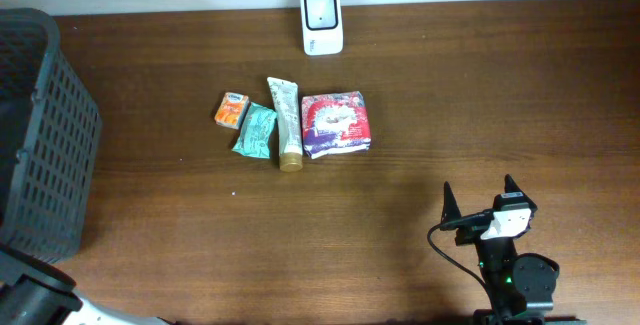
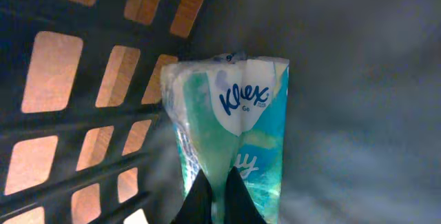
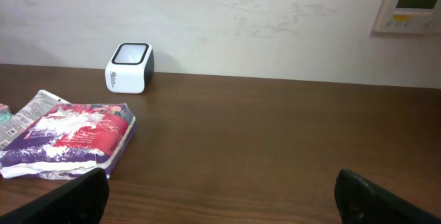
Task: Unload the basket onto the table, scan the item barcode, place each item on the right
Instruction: 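Reach the left gripper into the basket and grasp a teal Kleenex packet, then place the teal Kleenex packet on the table near the others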
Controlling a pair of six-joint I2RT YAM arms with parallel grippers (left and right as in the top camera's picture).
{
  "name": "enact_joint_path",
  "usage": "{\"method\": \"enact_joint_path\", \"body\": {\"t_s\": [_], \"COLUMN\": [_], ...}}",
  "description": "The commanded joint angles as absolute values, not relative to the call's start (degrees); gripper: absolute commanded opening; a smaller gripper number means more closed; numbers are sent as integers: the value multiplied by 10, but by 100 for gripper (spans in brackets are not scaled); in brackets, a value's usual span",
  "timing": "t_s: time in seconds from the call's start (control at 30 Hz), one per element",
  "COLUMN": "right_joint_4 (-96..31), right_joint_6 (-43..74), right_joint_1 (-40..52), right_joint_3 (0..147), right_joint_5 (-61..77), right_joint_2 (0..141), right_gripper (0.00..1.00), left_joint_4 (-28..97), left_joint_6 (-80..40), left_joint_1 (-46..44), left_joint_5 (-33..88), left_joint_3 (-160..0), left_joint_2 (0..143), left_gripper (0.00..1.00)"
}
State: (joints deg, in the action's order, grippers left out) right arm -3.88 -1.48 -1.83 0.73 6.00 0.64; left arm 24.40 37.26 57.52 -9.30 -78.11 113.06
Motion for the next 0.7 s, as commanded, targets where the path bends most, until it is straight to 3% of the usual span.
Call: {"method": "enact_joint_path", "body": {"t_s": [0.0,0.1,0.2,0.3,0.43,0.47,0.53,0.63,0.67], "right_joint_4": [-41,-41,-41,-41,-41,-41,-41,-41,-41], "right_joint_6": [-10,-10,-10,-10,-10,-10,-10,-10,-10], "right_joint_1": [-15,-15,-15,-15,-15,-15,-15,-15,-15], "right_joint_3": [3,3,3,3,3,3,3,3,3], "right_joint_5": [57,57,57,57,57,57,57,57,57], "right_joint_2": [3,3,3,3,3,3,3,3,3], "right_gripper": [99,98,99,99,99,99,99,99,99], "left_joint_4": [242,168,-5,-145,-157,-149,11,245,275], "left_joint_6": [292,161,-93,-380,-411,-409,-340,-307,-222], "left_joint_1": [580,577,576,523,341,302,185,92,60], "left_joint_5": [32,265,471,520,558,554,403,56,-13], "left_joint_3": [-796,-816,-816,-816,-815,-815,-815,-815,-814], "left_joint_2": [1088,999,925,913,913,913,913,917,926], "left_gripper": [0,0,0,0,0,0,0,0,0]}}
